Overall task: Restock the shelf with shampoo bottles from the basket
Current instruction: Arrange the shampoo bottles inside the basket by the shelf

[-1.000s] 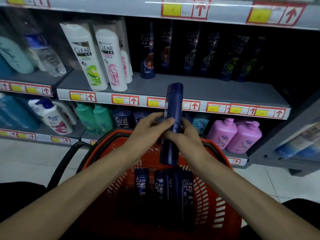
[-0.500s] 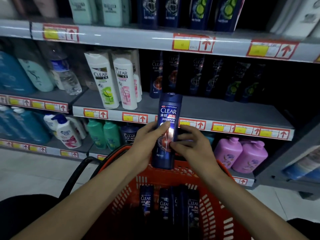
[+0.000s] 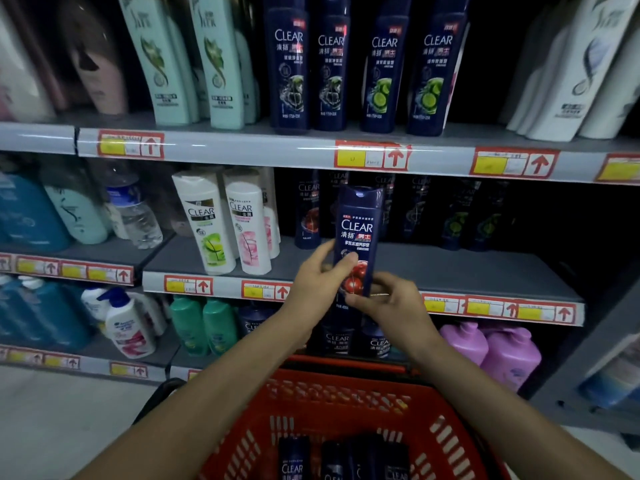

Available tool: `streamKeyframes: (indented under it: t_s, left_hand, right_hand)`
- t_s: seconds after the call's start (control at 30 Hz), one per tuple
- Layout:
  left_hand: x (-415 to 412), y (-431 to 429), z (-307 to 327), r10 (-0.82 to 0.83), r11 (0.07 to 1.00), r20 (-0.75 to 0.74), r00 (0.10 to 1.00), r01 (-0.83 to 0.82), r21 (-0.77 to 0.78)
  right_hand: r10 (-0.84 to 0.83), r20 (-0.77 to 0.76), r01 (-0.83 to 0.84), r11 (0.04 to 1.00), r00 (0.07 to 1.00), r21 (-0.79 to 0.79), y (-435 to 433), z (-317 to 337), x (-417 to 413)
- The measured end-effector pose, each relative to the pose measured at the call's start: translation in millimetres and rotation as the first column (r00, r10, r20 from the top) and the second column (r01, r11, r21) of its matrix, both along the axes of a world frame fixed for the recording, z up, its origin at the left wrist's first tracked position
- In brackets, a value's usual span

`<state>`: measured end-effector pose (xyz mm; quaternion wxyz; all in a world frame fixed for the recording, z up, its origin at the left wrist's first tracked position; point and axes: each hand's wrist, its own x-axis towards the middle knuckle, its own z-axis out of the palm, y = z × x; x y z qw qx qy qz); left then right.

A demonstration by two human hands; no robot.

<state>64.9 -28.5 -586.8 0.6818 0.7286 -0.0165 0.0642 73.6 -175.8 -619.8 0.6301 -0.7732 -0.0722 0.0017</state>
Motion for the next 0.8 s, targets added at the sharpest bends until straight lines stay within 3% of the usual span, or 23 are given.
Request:
streamKeyframes:
  t_s: [0.1, 0.2, 0.53, 0.8]
  left_hand:
    - [22.5, 2.5, 3.2, -0.002, 0.981, 0.057, 0.998, -0.009, 0.195]
    - [43.4, 8.6, 2.8, 0.002, 0.967, 0.063, 0.998, -0.018, 0.256]
    - [111.8, 18.7, -30.2, 0.062, 0.965, -0.063, 0.996, -0.044, 0.257]
    - [140.7, 16.4, -46.3, 0.011, 0.986, -0.097, 0.995, 0.005, 0.164]
  right_hand:
    - [-0.005, 0.007, 0.005, 1.000, 1.000, -0.010, -2.7, 7.8, 29.5]
    - [-0.025, 0.024, 0.026, 0.999, 0.999, -0.020, -0.7, 14.8, 55.7]
    - [-0.180, 0.184, 0.201, 0.974, 0.966, -0.102, 29.1, -10.1, 141.8]
    - [-0.208, 0.202, 0.241, 0.958, 0.957, -0.157, 41.7, -30.0, 187.7]
